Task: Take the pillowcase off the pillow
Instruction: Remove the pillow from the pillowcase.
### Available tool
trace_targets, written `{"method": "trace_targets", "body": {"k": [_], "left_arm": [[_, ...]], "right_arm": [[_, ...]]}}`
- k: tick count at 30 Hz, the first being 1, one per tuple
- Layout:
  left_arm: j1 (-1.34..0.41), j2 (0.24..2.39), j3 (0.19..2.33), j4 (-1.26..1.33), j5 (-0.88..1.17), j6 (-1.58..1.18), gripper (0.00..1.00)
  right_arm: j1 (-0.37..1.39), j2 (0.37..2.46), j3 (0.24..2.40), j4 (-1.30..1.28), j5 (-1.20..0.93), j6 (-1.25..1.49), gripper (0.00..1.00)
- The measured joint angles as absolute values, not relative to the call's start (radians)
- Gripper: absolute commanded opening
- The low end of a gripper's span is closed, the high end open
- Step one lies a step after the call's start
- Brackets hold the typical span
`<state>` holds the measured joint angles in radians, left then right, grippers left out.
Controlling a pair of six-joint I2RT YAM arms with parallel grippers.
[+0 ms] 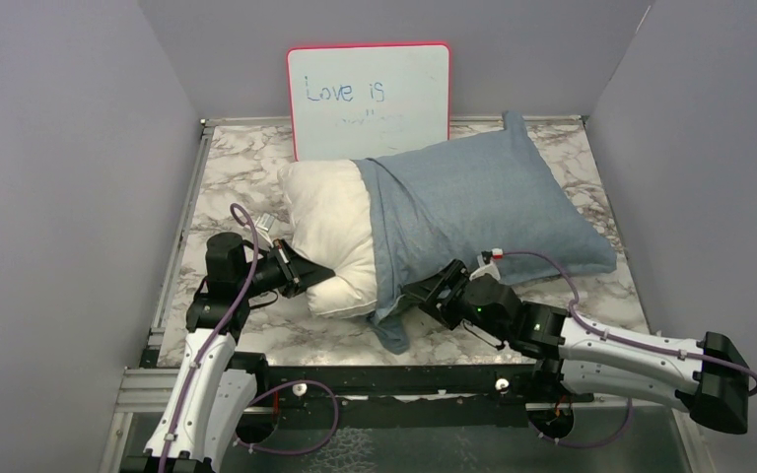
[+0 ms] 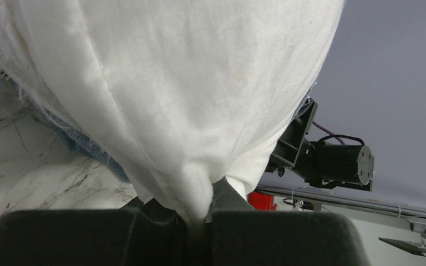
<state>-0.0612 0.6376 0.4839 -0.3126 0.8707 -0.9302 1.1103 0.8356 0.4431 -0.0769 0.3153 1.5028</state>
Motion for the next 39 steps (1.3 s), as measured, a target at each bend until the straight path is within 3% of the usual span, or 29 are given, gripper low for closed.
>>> {"method": "trace_targets", "body": {"k": [3,6,8,9,11,20,26,32,35,37,39], "left_arm": [[-0.061,0.641,0.488,-0.318,0.87,-0.93,0.0],[-0.061,0.645,0.498,-0.323,0.869,-0.929,0.0],[-0.061,0.646,0.499,-0.325,0.868,-0.928,0.0],[-0.061,0.646,0.499,-0.326,0.868,-0.928,0.0],[-0.061,0.645,0.499,-0.33,0.866,-0.927,0.0],[-0.068,0.659,0.588,-0.442,0.809,-0.863,0.0],[-0.076,0.74,0.725,-0.588,0.757,-0.762,0.0],[-0.083,0.765,0.801,-0.704,0.706,-0.689,0.0],[-0.083,0.762,0.814,-0.731,0.694,-0.674,0.0],[-0.083,0.757,0.814,-0.743,0.683,-0.667,0.0],[-0.079,0.754,0.813,-0.751,0.665,-0.657,0.0]], "right_arm": [[1.11,0.873,0.438,-0.072,0.321,1.526,0.54],[1.111,0.931,0.438,-0.046,0.332,1.541,0.22],[1.11,0.947,0.437,-0.026,0.344,1.552,0.08],[1.11,0.95,0.437,-0.019,0.353,1.553,0.02],[1.11,0.949,0.439,-0.019,0.366,1.552,0.01],[1.112,0.89,0.598,-0.38,0.578,1.53,0.01],[1.114,0.868,0.706,-0.801,0.78,1.685,0.01],[1.114,0.882,0.789,-1.007,0.853,1.749,0.02],[1.116,0.873,0.813,-1.004,0.849,1.687,0.13],[1.115,0.842,0.811,-0.958,0.828,1.579,0.27],[1.111,0.785,0.793,-0.899,0.792,1.476,0.65]]}}
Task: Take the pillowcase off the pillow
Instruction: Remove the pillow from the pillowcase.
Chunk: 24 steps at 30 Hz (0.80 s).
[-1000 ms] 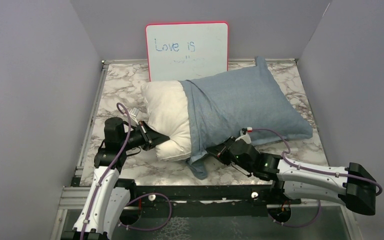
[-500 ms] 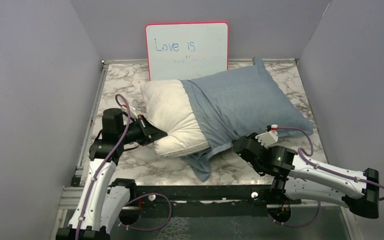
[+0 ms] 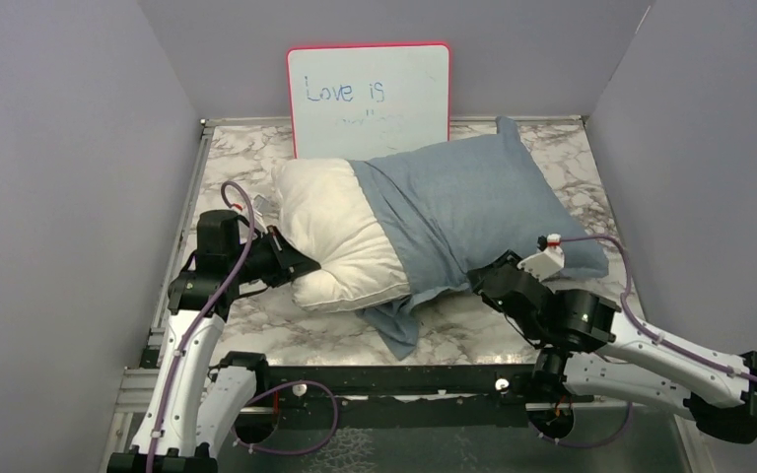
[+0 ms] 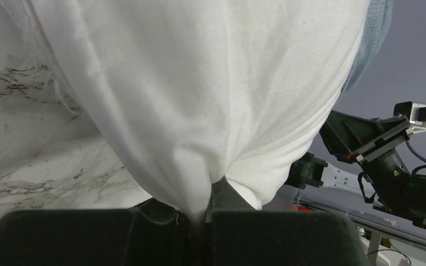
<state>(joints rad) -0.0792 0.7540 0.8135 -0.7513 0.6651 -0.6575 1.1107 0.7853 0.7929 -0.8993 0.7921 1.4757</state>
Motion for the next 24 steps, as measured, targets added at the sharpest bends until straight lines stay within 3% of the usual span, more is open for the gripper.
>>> {"method": "trace_targets", "body": {"k": [1,3,9,16,21,23,24], "left_arm": [[-0.077,0.753,0.813,-0.752,0.658,-0.654,0.0],[-0.07,0.749,0.812,-0.752,0.648,-0.65,0.0],[-0.07,0.72,0.791,-0.749,0.646,-0.655,0.0],[-0.068,0.719,0.777,-0.742,0.648,-0.658,0.0],[-0.068,0.706,0.776,-0.742,0.654,-0.669,0.0],[-0.068,0.703,0.776,-0.742,0.655,-0.672,0.0],[-0.068,0.702,0.776,-0.742,0.655,-0.672,0.0]], "right_arm": [[1.11,0.753,0.776,-0.863,0.763,1.443,0.74],[1.105,0.694,0.725,-0.793,0.69,1.395,0.8],[1.104,0.577,0.481,-0.493,0.428,1.338,0.83],[1.104,0.732,0.446,-0.223,0.27,1.275,0.83],[1.104,0.859,0.455,-0.101,0.249,1.278,0.54],[1.104,0.896,0.455,-0.101,0.271,1.314,0.21],[1.105,0.912,0.455,-0.11,0.291,1.334,0.11]]}}
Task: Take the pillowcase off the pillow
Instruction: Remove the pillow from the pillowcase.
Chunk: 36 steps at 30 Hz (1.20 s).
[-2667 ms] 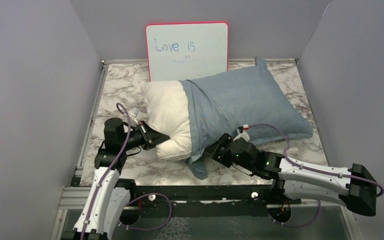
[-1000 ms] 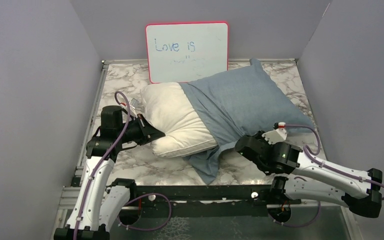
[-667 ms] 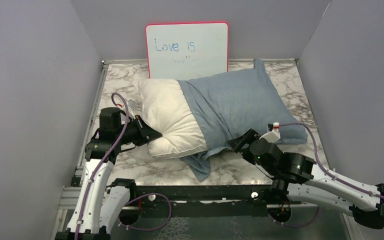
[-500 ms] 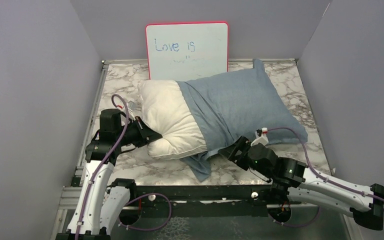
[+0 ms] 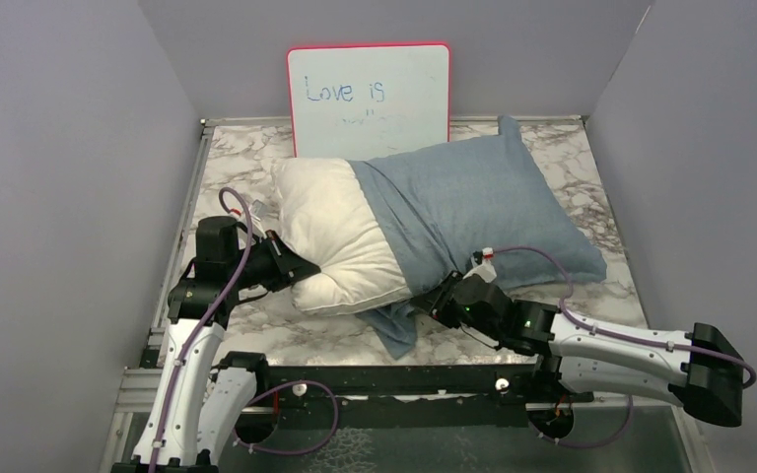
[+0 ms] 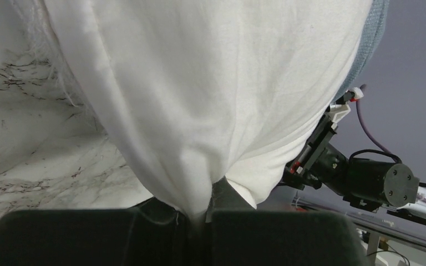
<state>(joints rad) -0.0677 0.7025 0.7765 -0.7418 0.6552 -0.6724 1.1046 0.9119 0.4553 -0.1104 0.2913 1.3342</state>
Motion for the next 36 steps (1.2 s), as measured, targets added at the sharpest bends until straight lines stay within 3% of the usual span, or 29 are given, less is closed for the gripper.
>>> {"method": "trace_targets", "body": {"k": [3,9,17,22,25,27,36], "left_arm": [[-0.068,0.702,0.776,-0.743,0.662,-0.673,0.0],[-0.068,0.701,0.775,-0.741,0.669,-0.675,0.0],[-0.076,0.699,0.772,-0.735,0.696,-0.68,0.0],[-0.08,0.693,0.77,-0.739,0.699,-0.68,0.0],[-0.078,0.683,0.755,-0.741,0.686,-0.676,0.0],[-0.073,0.68,0.744,-0.745,0.67,-0.671,0.0],[-0.071,0.674,0.7,-0.748,0.653,-0.649,0.0]], "right_arm": [[1.105,0.925,0.456,-0.164,0.364,1.422,0.01],[1.106,0.832,0.503,-0.337,0.522,1.424,0.01],[1.113,0.847,0.727,-0.778,0.741,1.551,0.01],[1.113,0.825,0.725,-0.813,0.744,1.478,0.19],[1.109,0.767,0.694,-0.746,0.675,1.313,0.45],[1.105,0.736,0.674,-0.683,0.584,1.217,0.54],[1.102,0.764,0.769,-0.5,0.215,0.881,0.69]]}}
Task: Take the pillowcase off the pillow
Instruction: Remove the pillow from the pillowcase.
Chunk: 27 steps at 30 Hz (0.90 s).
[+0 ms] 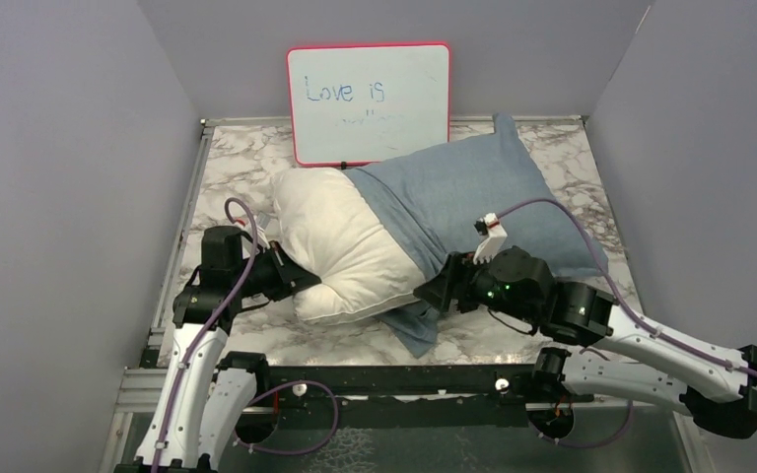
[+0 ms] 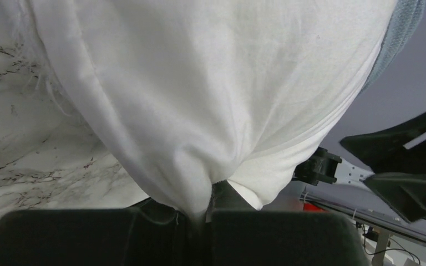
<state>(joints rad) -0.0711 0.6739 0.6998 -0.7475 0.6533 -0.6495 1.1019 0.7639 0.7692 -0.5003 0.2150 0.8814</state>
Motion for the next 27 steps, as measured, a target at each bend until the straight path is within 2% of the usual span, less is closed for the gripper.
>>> {"method": "trace_targets", "body": {"k": [4,8,12,18,19,20,22,24,25,27], "left_arm": [[-0.071,0.667,0.671,-0.742,0.653,-0.645,0.0],[-0.071,0.643,0.647,-0.743,0.654,-0.645,0.0],[-0.071,0.606,0.632,-0.738,0.654,-0.65,0.0],[-0.069,0.556,0.571,-0.728,0.664,-0.662,0.0],[-0.068,0.552,0.564,-0.728,0.665,-0.662,0.07],[-0.068,0.551,0.56,-0.728,0.666,-0.664,0.2],[-0.067,0.551,0.559,-0.729,0.665,-0.665,0.54],[-0.067,0.551,0.563,-0.739,0.659,-0.659,0.77],[-0.067,0.553,0.571,-0.758,0.641,-0.65,0.94],[-0.068,0.563,0.602,-0.798,0.598,-0.641,0.99]], "right_arm": [[1.102,0.872,0.976,-0.497,0.215,0.733,0.75],[1.102,1.077,1.251,-0.546,0.363,0.606,0.85],[1.055,1.338,1.499,-0.558,0.473,0.464,0.86],[0.867,1.609,1.68,-0.581,0.374,0.364,0.83],[0.847,1.647,1.702,-0.588,0.358,0.356,0.78],[0.831,1.687,1.72,-0.599,0.342,0.348,0.73],[0.82,1.732,1.711,-0.609,0.313,0.339,0.62],[0.819,1.738,1.634,-0.595,0.282,0.338,0.55],[0.819,1.723,1.575,-0.567,0.269,0.344,0.52],[0.818,1.693,1.442,-0.482,0.242,0.363,0.45]]}}
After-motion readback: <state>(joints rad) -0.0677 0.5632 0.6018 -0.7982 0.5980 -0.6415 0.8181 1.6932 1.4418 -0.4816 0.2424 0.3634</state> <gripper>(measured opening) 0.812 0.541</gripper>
